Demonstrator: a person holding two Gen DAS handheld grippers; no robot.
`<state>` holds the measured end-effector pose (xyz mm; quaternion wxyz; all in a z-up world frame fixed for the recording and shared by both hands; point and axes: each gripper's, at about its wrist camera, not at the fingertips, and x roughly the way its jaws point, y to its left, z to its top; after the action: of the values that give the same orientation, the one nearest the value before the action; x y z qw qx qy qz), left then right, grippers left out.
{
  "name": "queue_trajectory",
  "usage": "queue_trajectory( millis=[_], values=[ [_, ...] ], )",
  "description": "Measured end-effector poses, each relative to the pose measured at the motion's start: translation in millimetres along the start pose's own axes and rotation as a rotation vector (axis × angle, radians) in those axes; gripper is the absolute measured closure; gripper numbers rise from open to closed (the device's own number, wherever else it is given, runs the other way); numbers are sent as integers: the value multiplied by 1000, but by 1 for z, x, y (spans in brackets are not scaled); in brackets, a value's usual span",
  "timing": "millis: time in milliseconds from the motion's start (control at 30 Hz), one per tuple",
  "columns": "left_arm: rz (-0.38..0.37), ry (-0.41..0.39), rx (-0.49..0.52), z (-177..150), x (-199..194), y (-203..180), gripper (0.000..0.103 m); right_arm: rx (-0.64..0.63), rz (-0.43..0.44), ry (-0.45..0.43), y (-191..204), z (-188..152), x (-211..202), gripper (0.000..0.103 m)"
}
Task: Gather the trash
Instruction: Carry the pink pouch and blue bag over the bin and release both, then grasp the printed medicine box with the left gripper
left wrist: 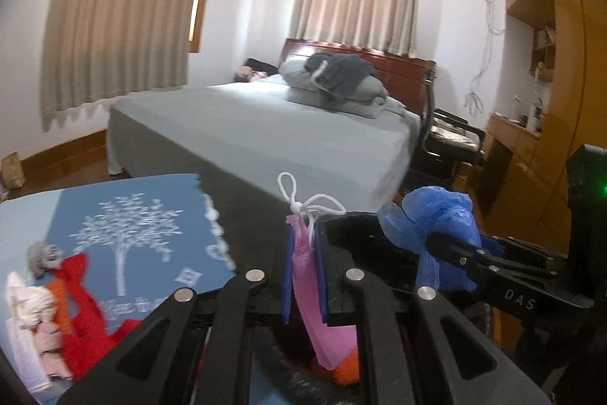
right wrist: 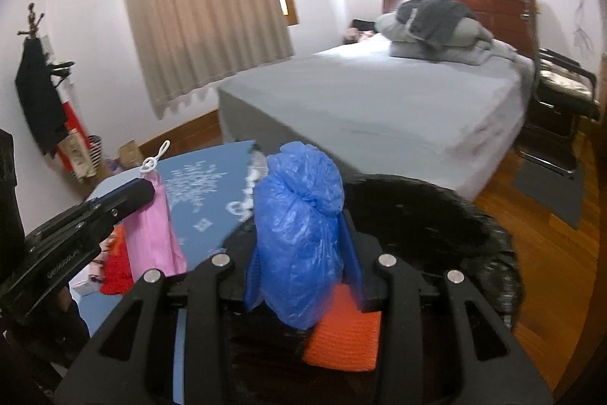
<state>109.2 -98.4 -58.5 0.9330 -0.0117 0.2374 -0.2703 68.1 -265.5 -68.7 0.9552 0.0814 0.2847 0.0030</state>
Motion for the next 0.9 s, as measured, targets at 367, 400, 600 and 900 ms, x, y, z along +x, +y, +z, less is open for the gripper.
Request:
queue_trajectory(
  millis=[367,400,600,900],
  values=[
    [-65,50,5,-2,28,-24,54,42,-149,-34,-39,-10,-16,20],
    [-53,50,1,-2,26,-21,51,41,-164,-45,-38,-10,-17,13],
    [66,23,3,-4,3,7,34,63,-131,-50,-28,-5,-10,7],
    [327,20,-55,-27,-44,81,31,-20,19,-35,46,1,18,7]
  ],
)
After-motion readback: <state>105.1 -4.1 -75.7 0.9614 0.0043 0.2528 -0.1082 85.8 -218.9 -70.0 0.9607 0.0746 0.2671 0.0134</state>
